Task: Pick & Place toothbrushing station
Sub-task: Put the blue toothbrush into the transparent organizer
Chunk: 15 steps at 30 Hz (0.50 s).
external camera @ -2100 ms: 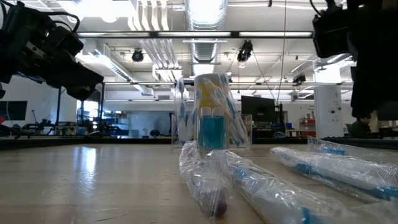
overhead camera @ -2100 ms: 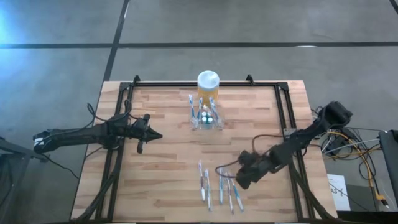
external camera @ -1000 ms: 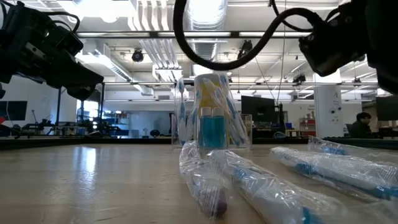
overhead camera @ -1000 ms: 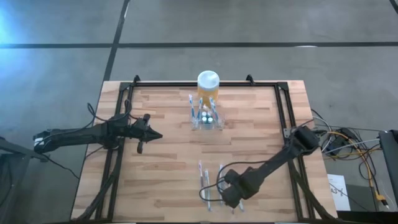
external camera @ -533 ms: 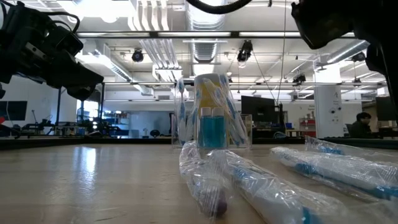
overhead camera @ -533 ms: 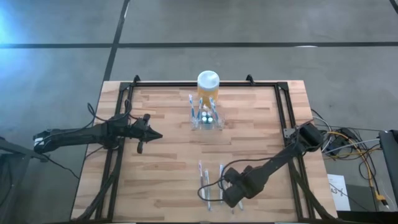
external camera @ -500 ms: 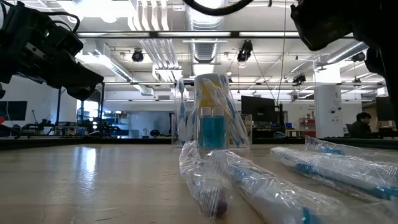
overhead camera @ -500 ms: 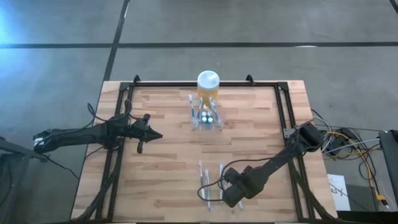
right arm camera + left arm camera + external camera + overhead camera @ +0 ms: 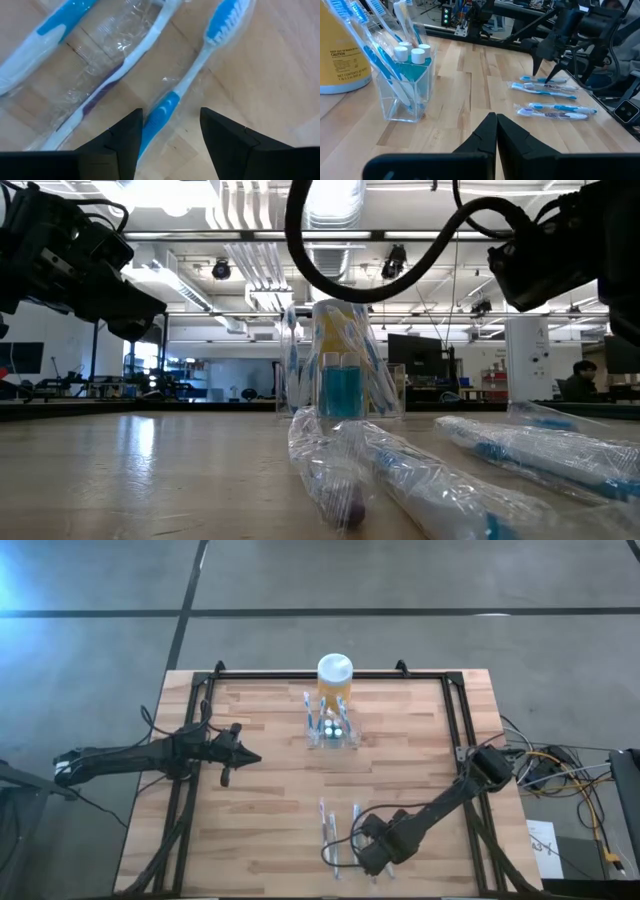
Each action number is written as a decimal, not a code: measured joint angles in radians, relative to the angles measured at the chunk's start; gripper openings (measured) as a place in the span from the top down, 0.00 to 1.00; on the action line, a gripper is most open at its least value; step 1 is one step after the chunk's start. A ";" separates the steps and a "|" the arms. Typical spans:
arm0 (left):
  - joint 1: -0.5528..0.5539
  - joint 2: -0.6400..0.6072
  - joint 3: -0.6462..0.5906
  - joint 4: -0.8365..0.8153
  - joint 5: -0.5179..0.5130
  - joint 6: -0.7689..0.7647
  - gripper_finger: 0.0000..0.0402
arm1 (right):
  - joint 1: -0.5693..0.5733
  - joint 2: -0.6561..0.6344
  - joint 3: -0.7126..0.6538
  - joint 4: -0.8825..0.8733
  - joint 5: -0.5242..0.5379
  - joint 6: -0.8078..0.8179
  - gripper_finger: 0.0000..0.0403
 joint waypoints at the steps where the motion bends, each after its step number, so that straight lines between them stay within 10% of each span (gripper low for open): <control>1: 0.000 0.000 0.000 0.000 0.000 0.000 0.97 | 0.001 0.000 -0.004 0.001 0.000 -0.006 0.53; 15: 0.000 0.000 0.000 0.001 0.000 -0.003 0.97 | 0.002 -0.010 -0.040 0.007 -0.016 -0.057 0.87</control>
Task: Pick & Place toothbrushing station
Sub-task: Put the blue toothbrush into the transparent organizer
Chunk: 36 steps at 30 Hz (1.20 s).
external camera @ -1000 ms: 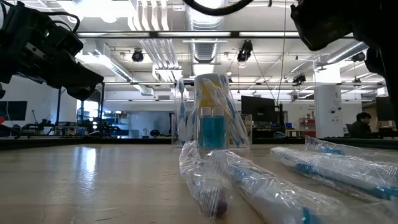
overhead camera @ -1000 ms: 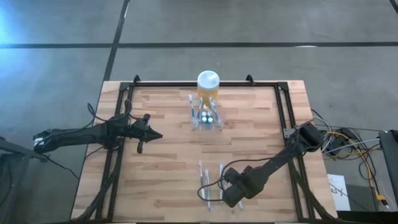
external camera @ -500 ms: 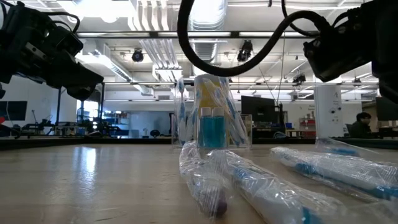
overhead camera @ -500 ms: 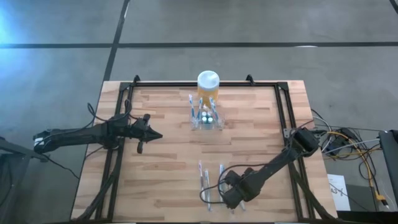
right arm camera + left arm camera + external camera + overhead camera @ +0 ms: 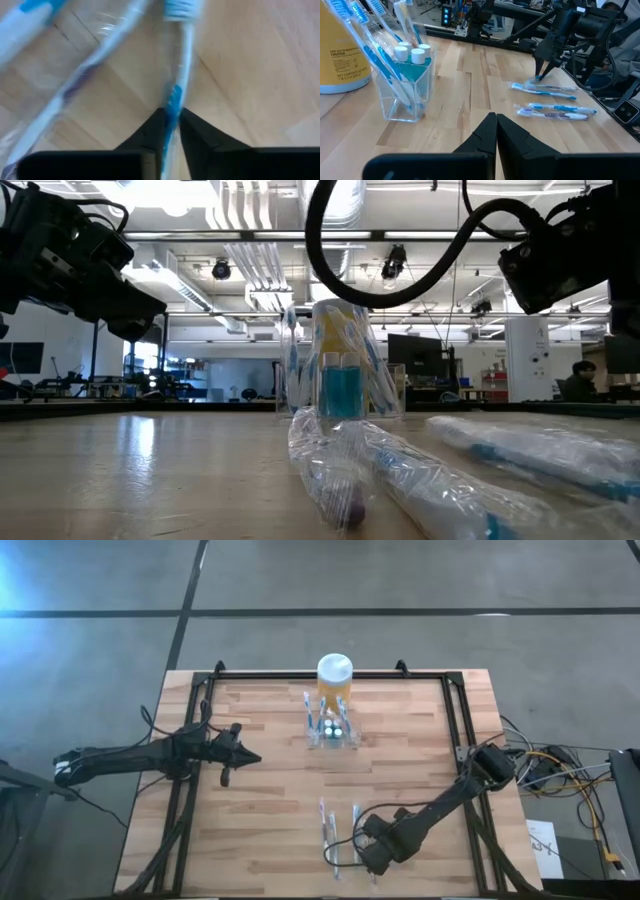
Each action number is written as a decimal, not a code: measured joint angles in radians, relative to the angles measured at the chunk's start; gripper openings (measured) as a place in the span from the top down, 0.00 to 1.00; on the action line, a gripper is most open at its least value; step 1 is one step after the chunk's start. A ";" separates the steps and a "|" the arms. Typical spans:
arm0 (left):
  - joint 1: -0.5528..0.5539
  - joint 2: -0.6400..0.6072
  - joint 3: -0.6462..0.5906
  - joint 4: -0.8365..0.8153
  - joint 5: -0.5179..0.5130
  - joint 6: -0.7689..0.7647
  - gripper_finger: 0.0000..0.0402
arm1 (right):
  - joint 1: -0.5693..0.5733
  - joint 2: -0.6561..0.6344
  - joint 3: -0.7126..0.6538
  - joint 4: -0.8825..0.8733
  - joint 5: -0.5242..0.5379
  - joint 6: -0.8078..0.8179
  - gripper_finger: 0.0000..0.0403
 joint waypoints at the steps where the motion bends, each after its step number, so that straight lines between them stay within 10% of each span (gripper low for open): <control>1: 0.000 0.000 0.000 0.000 0.000 -0.002 0.97 | 0.000 -0.002 0.000 -0.003 0.008 -0.002 0.90; 12: 0.000 0.000 0.000 0.008 0.004 -0.004 0.97 | 0.008 -0.136 -0.010 -0.095 0.154 -0.026 0.96; 23: 0.000 -0.001 0.000 0.059 0.006 0.003 0.97 | 0.086 -0.457 -0.049 -0.037 0.720 -0.280 0.96; 36: 0.000 -0.001 0.000 0.106 0.027 0.015 0.97 | 0.083 -0.876 -0.527 0.692 0.808 -0.921 0.96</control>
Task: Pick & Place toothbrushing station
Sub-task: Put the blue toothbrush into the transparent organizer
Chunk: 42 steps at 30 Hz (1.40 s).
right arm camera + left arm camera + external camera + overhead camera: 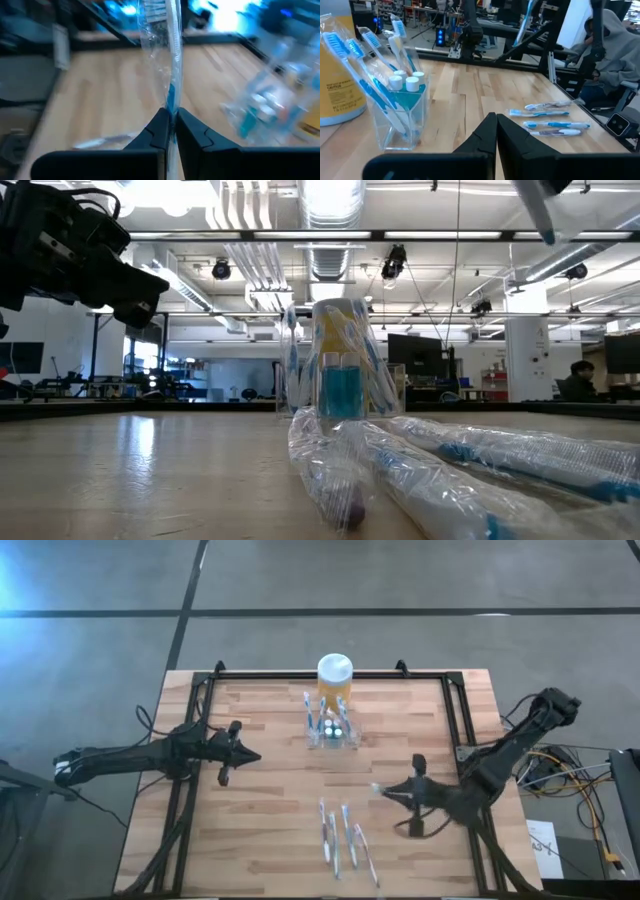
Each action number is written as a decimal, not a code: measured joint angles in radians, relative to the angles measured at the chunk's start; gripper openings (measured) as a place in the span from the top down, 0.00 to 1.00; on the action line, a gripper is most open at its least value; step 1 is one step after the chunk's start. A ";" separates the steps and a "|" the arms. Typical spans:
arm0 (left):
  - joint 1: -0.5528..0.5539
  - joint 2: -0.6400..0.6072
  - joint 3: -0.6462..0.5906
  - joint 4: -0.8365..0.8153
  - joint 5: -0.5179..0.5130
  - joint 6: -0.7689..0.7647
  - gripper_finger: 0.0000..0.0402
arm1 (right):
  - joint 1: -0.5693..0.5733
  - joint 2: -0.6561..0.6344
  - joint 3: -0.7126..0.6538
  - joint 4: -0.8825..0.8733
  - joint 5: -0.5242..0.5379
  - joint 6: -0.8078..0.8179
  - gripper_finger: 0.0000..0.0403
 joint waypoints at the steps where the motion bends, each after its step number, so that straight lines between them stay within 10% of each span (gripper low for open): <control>1: 0.000 0.000 0.000 0.000 0.001 0.000 0.97 | -0.004 -0.042 -0.054 0.086 -0.031 -0.048 0.96; 9: 0.000 0.000 0.000 0.008 0.090 0.040 0.97 | -0.009 -0.284 -0.392 0.571 -0.111 -0.353 0.96; 24: 0.000 0.000 0.000 0.053 0.106 0.064 0.97 | -0.050 -0.529 -0.679 0.723 -0.111 -0.387 0.96; 42: 0.000 0.076 0.102 0.377 0.014 -0.051 0.96 | -0.222 -0.136 -0.541 1.085 -0.293 -0.499 0.96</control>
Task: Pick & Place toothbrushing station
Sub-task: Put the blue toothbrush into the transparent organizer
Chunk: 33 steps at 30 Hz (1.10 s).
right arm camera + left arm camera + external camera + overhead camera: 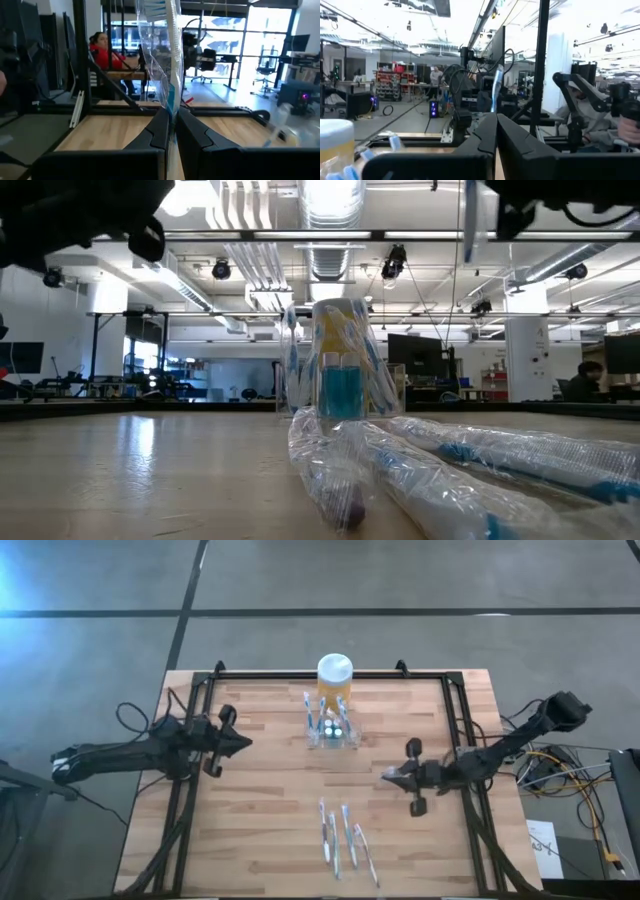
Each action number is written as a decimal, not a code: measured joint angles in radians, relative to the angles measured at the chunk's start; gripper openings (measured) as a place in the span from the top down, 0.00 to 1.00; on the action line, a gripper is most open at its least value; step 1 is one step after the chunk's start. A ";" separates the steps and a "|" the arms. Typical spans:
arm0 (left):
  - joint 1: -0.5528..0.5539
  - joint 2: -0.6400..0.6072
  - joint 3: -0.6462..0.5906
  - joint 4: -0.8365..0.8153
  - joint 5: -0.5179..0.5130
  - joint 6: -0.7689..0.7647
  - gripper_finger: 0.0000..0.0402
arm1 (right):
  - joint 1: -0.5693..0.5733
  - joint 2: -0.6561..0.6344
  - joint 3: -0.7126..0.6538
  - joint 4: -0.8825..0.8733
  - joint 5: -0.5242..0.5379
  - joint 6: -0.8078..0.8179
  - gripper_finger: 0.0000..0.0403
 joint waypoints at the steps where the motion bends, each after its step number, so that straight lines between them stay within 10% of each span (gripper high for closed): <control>1: 0.000 0.023 0.018 -0.001 0.003 -0.001 0.94 | -0.022 0.035 0.027 0.000 -0.027 -0.001 0.96; 16: -0.032 0.371 0.278 0.016 0.043 0.092 0.52 | -0.197 0.411 0.392 -0.003 -0.190 -0.039 0.96; 33: -0.072 0.674 0.478 0.026 0.049 0.187 0.49 | -0.268 0.573 0.566 -0.113 -0.196 -0.009 0.96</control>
